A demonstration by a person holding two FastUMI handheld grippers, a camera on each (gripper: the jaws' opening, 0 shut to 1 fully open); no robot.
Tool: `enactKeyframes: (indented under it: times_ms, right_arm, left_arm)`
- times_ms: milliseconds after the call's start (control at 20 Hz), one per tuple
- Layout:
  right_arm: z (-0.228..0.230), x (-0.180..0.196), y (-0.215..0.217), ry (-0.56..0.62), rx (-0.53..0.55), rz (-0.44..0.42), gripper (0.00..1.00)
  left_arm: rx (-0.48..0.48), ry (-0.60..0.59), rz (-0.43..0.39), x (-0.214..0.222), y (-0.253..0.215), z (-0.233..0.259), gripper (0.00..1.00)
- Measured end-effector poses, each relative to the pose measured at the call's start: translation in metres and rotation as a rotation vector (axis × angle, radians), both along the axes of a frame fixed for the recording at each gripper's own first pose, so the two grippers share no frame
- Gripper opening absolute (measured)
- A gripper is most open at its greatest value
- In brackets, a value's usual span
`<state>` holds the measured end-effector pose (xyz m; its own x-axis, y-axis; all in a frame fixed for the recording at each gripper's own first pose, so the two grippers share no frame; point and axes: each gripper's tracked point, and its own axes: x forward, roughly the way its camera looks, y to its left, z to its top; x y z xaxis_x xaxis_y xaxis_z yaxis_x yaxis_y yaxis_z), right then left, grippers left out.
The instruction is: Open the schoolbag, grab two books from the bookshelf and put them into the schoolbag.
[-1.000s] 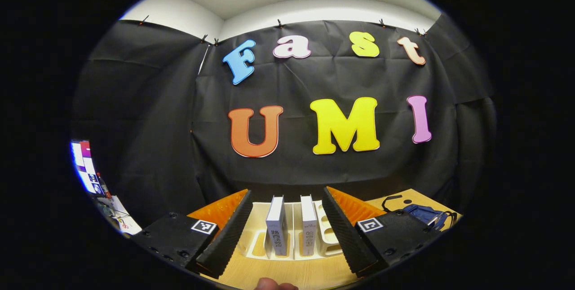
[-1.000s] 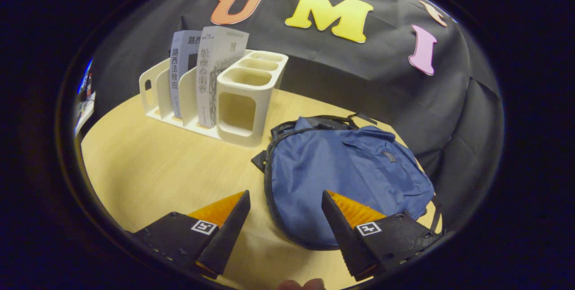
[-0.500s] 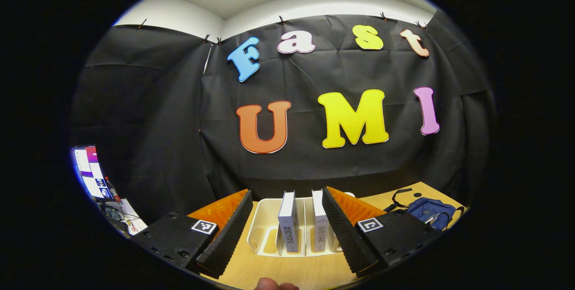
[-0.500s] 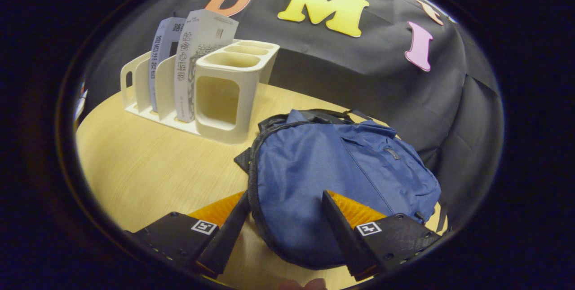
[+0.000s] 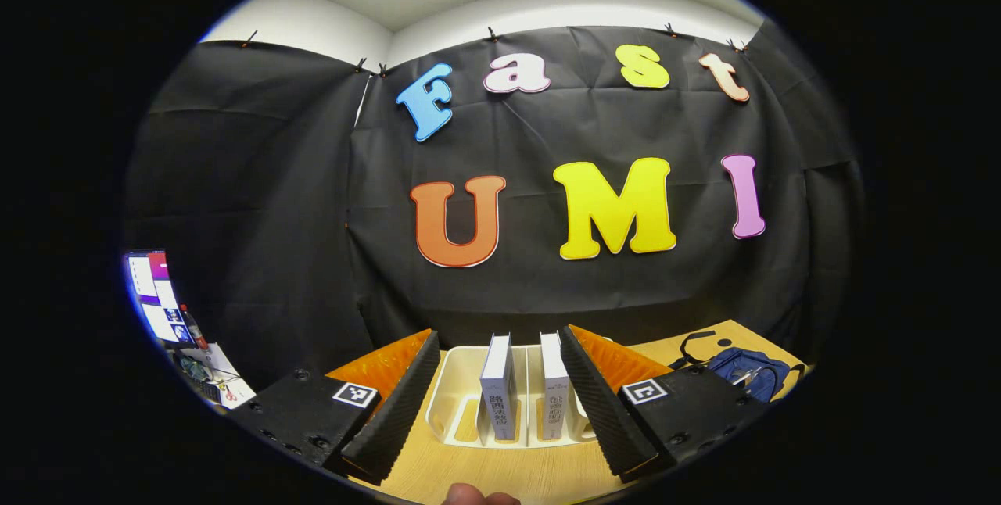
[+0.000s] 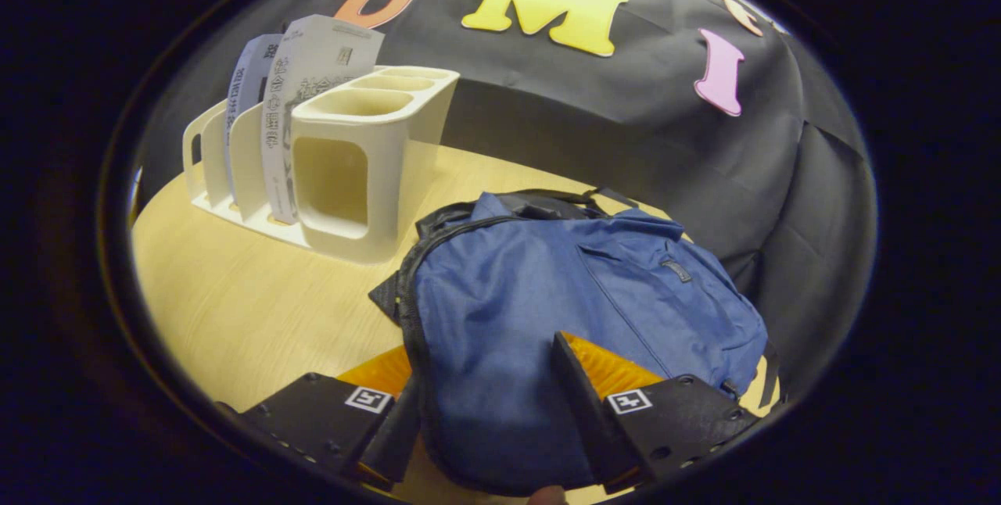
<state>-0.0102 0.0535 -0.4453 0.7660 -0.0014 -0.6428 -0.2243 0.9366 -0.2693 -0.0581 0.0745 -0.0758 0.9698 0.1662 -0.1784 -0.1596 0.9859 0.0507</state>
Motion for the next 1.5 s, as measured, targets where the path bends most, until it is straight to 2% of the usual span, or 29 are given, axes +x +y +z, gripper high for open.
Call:
enactKeyframes:
  times_ms: [50, 100, 150, 200, 250, 300, 350, 450, 500, 800, 950, 1300, 1500]
  right_arm:
    - [0.002, -0.001, 0.004, 0.010, 0.002, 0.016, 0.81]
    - [0.003, -0.002, 0.006, 0.022, 0.005, 0.029, 0.65]
    - [0.005, -0.004, 0.008, 0.034, 0.012, 0.034, 0.60]
    - [0.005, -0.005, 0.010, 0.052, 0.023, 0.039, 0.43]
    - [0.008, -0.006, 0.010, 0.076, 0.036, 0.036, 0.36]
    - [0.010, -0.006, 0.010, 0.092, 0.062, 0.028, 0.20]
    - [0.014, -0.007, 0.010, 0.115, 0.092, 0.020, 0.11]
    - [0.028, -0.007, 0.007, 0.131, 0.132, 0.016, 0.11]
    - [0.026, -0.006, 0.008, 0.147, 0.142, 0.019, 0.00]
    - [0.084, -0.001, -0.002, 0.102, 0.152, 0.068, 0.00]
    - [0.120, 0.004, -0.022, 0.081, 0.153, 0.075, 0.00]
    - [0.203, 0.031, -0.100, -0.018, 0.139, 0.031, 0.00]
    - [0.230, 0.051, -0.152, -0.029, 0.140, 0.005, 0.00]
  left_arm:
    - [-0.002, 0.000, -0.001, 0.000, 0.000, 0.000, 0.98]
    - [-0.005, 0.004, -0.002, 0.000, 0.000, -0.001, 0.98]
    - [-0.009, 0.005, -0.001, 0.000, 0.000, -0.001, 0.98]
    - [-0.013, 0.006, -0.001, 0.001, 0.000, -0.001, 0.98]
    - [-0.014, 0.007, 0.002, 0.001, 0.001, -0.001, 0.98]
    - [-0.016, 0.008, 0.007, 0.001, 0.002, -0.003, 0.98]
    - [-0.018, 0.011, 0.012, 0.002, 0.003, -0.004, 0.98]
    - [-0.024, 0.012, 0.020, 0.003, 0.004, -0.006, 0.98]
    - [-0.025, 0.015, 0.024, 0.003, 0.006, -0.007, 0.98]
    - [-0.025, 0.052, 0.019, 0.014, 0.009, -0.020, 0.98]
    - [-0.046, 0.071, -0.005, 0.027, 0.004, -0.021, 0.98]
    - [-0.124, 0.127, -0.061, 0.080, -0.020, -0.018, 0.98]
    - [-0.102, 0.215, -0.127, 0.115, -0.031, -0.021, 0.98]
